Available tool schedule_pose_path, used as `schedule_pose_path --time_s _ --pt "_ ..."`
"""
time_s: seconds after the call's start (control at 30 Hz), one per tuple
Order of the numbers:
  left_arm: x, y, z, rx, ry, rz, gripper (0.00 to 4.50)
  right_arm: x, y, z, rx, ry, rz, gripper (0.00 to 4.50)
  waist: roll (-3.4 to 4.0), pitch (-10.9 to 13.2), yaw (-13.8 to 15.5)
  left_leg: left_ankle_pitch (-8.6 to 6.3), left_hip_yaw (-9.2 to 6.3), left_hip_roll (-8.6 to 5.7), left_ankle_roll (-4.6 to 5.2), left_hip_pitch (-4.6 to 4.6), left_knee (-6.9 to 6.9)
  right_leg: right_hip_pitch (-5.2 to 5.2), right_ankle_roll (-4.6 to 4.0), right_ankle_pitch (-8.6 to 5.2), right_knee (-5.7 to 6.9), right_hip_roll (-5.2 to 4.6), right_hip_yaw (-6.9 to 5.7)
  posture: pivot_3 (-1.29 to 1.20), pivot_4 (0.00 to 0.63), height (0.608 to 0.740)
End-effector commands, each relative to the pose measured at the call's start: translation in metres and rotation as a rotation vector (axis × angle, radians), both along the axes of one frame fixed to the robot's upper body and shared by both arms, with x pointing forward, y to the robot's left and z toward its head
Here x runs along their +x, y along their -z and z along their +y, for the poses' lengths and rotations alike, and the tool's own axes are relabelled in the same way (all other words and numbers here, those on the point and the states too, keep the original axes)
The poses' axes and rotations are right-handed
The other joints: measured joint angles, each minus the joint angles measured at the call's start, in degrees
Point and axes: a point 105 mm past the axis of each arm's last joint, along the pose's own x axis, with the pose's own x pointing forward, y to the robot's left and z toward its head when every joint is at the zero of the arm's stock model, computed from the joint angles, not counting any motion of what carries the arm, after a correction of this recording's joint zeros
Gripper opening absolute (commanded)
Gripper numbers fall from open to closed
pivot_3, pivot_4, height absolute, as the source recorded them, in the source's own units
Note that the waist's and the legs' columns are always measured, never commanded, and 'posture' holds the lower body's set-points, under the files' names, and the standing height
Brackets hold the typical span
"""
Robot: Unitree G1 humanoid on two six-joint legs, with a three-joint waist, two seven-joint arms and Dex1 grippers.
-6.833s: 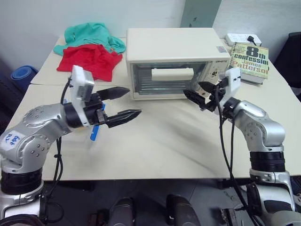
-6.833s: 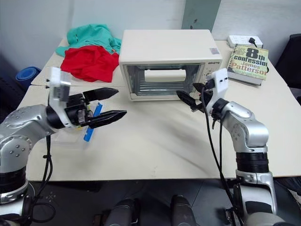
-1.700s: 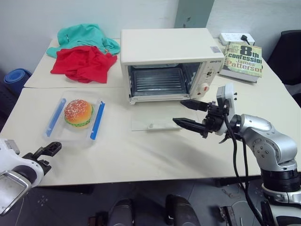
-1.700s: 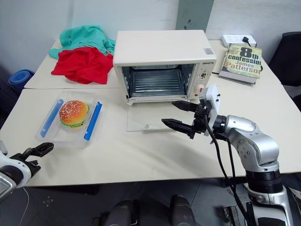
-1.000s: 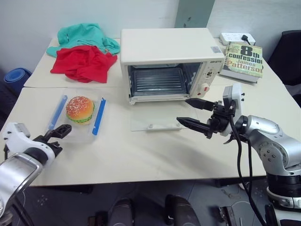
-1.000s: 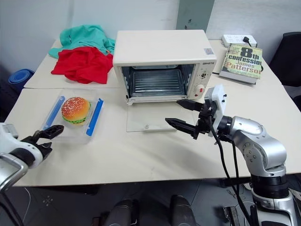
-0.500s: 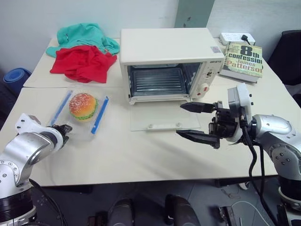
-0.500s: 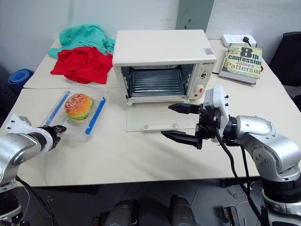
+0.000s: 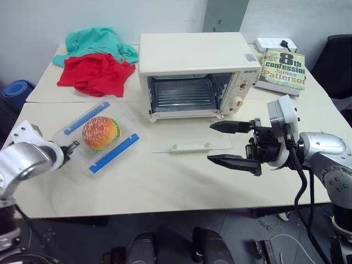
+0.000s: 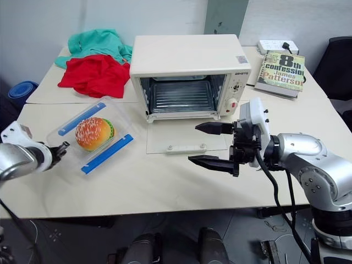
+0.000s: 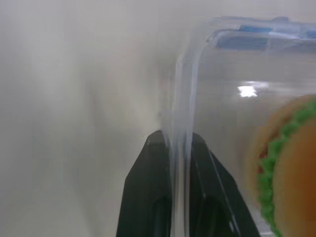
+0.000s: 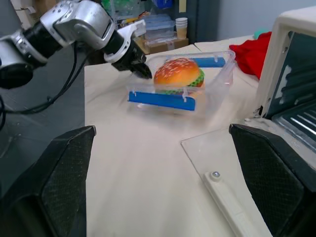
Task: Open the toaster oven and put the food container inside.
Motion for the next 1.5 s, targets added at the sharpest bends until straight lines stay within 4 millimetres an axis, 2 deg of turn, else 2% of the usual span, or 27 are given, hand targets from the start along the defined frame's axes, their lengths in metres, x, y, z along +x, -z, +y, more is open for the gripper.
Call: schedule_pose_path --time_s 0.03,0.33,0.43,0.67,0.83,1.03,1.2,1.5 --pt "0.012 -0.020 -0.015 0.034 0.179 -0.044 0.01 -0.003 -0.012 -0.003 0.004 0.035 -0.077 4.50 -0.02 0.01 0.06 -0.01 0.01 0.00 -0.01 -0.01 0.01 0.00 -0.02 -0.01 0.01 0.00 -0.01 0.00 0.150 0.740" --pt "0.034 -0.054 -0.070 0.058 0.581 -0.104 0.01 -0.003 -0.011 -0.019 0.008 0.156 -0.086 4.50 -0.04 0.02 1.40 -0.14 0.47 0.00 -0.31 -0.21 0.02 -0.14 -0.06 -0.04 -0.03 0.08 -0.05 0.00 0.150 0.740" --pt "0.038 -0.058 -0.087 0.089 0.686 -0.101 0.01 -0.002 -0.013 -0.026 0.014 0.208 -0.092 4.50 -0.05 0.02 1.31 -0.16 0.52 -0.01 -0.29 -0.33 0.03 -0.19 -0.03 -0.03 0.04 0.11 -0.05 0.00 0.150 0.740" --pt "0.055 -0.068 -0.152 0.162 0.955 -0.116 0.01 -0.005 -0.013 -0.040 0.040 0.320 -0.092 4.50 -0.13 0.06 2.00 -0.15 0.55 -0.01 -0.28 -0.92 0.31 -0.65 0.13 0.05 0.10 0.23 0.00 0.00 0.150 0.740" --pt "0.064 -0.069 -0.192 0.195 1.090 -0.109 0.01 -0.010 -0.010 -0.048 0.034 0.375 -0.088 4.50 -0.15 0.07 2.06 -0.12 0.63 0.00 -0.26 -0.95 0.43 -0.65 0.25 0.12 0.06 0.28 0.08 0.00 0.150 0.740" --pt "0.073 -0.074 -0.230 0.215 1.192 -0.132 0.01 -0.022 -0.011 -0.062 0.016 0.406 -0.082 4.50 -0.22 0.12 1.70 -0.08 0.66 0.04 -0.25 -0.94 0.51 -0.65 0.28 0.13 0.06 0.30 0.10 0.00 0.150 0.740" --pt "0.094 -0.079 -0.244 0.251 1.160 -0.167 0.01 -0.025 -0.009 -0.064 0.031 0.436 -0.076 4.50 -0.24 0.12 1.52 -0.07 0.68 0.05 -0.24 -0.94 0.72 -0.65 0.31 0.15 0.00 0.31 0.15 0.00 0.150 0.740" --pt "0.113 -0.073 -0.239 0.296 1.047 -0.157 0.01 -0.020 -0.005 -0.062 0.056 0.471 -0.072 4.50 -0.25 0.13 1.57 0.08 0.66 0.07 0.03 -0.95 0.91 -0.63 0.46 0.43 0.11 0.30 0.30 0.00 0.150 0.740"
